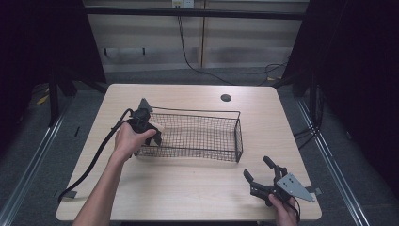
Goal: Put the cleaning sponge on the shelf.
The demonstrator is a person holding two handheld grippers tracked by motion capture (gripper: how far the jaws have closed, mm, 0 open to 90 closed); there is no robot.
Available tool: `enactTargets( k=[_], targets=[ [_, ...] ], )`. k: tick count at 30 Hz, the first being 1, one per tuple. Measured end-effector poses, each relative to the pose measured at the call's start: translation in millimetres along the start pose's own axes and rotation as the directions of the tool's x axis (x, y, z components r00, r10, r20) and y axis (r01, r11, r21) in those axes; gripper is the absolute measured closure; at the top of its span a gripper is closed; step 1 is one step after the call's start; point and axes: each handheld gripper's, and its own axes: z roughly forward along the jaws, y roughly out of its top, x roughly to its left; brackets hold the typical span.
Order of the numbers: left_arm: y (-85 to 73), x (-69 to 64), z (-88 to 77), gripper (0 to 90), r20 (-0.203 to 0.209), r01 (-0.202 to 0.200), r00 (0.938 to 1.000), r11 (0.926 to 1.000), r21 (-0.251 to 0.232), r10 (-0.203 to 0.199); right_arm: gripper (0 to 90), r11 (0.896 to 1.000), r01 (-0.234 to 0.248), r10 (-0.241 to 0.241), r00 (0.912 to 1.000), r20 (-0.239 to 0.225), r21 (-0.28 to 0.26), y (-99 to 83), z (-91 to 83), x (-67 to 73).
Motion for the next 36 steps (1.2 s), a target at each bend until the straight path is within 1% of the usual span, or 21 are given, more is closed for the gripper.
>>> enactTargets(
  k=[1,4,8,11,12,16,19,21,22,24,25,28,31,34,36],
  targets=[
    [0.0,0.4,0.5,31.6,0.002,-0.005,1.0000,1.0000,0.006,0.005,13.0,1.000,0.000,0.000,1.0000,0.000,0.000,0.0,0.0,0.0],
    [-0.3,0.2,2.4,31.6,-0.009,0.000,1.0000,1.0000,0.004,0.000,13.0,1.000,0.000,0.000,1.0000,-0.002,0.001,0.0,0.0,-0.1],
    [-0.1,-0.8,5.5,31.6,-0.015,-0.005,0.9999,0.9998,0.019,0.005,13.0,1.000,0.001,-0.001,1.0000,-0.001,-0.001,0.0,0.0,0.0],
    [0.5,-0.9,8.0,31.6,-0.021,0.003,0.9998,0.9998,0.019,-0.003,13.0,1.000,0.000,0.000,1.0000,-0.001,0.000,0.0,0.0,0.0],
    [1.0,-0.3,7.9,31.5,-0.021,-0.007,0.9997,0.9997,0.024,0.007,13.0,1.000,0.000,0.000,1.0000,-0.001,0.000,0.0,0.0,0.0],
    [1.2,-2.2,9.0,31.5,-0.012,-0.002,0.9999,0.9996,0.030,0.003,13.0,1.000,0.000,0.000,1.0000,-0.001,0.001,0.0,0.0,0.0],
    [1.2,-2.0,10.3,31.5,-0.029,0.003,0.9996,0.9996,0.027,-0.002,13.0,1.000,0.002,-0.002,1.0000,-0.002,-0.002,0.0,0.1,0.0],
    [1.5,-2.1,10.9,31.4,-0.028,0.003,0.9996,0.9995,0.033,-0.002,13.0,1.000,0.002,-0.002,1.0000,-0.002,-0.001,0.0,0.0,-0.1],
    [1.6,-2.5,11.4,31.4,-0.024,0.002,0.9997,0.9994,0.034,-0.001,13.0,1.000,0.001,-0.001,1.0000,-0.002,0.000,0.0,-0.1,0.0],
    [2.1,-2.5,12.0,31.2,-0.026,-0.015,0.9995,0.9988,0.047,0.016,13.0,1.000,0.002,-0.002,1.0000,-0.002,-0.001,0.0,0.0,-0.1],
    [2.1,-3.1,13.2,31.1,-0.029,-0.009,0.9995,0.9990,0.044,0.010,13.0,1.000,0.002,-0.002,1.0000,-0.003,-0.002,0.0,0.1,0.0],
    [2.3,-3.4,15.4,31.0,-0.035,-0.018,0.9992,0.9982,0.057,0.020,13.0,1.000,0.002,-0.002,1.0000,-0.004,-0.002,0.0,0.0,-0.1],
    [2.4,-4.0,15.7,30.9,-0.034,-0.013,0.9993,0.9986,0.052,0.015,13.0,1.000,0.001,-0.001,1.0000,-0.004,-0.002,0.0,0.0,-0.1],
    [2.8,-5.0,16.5,30.8,-0.050,-0.017,0.9985,0.9978,0.064,0.020,13.0,1.000,0.001,-0.001,1.0000,-0.003,-0.001,-0.1,-0.1,0.0],
    [2.9,-5.4,16.5,30.4,-0.054,-0.016,0.9984,0.9983,0.056,0.019,13.0,1.000,0.001,-0.001,1.0000,-0.003,-0.001,-0.1,-0.1,0.0]
  ],
)
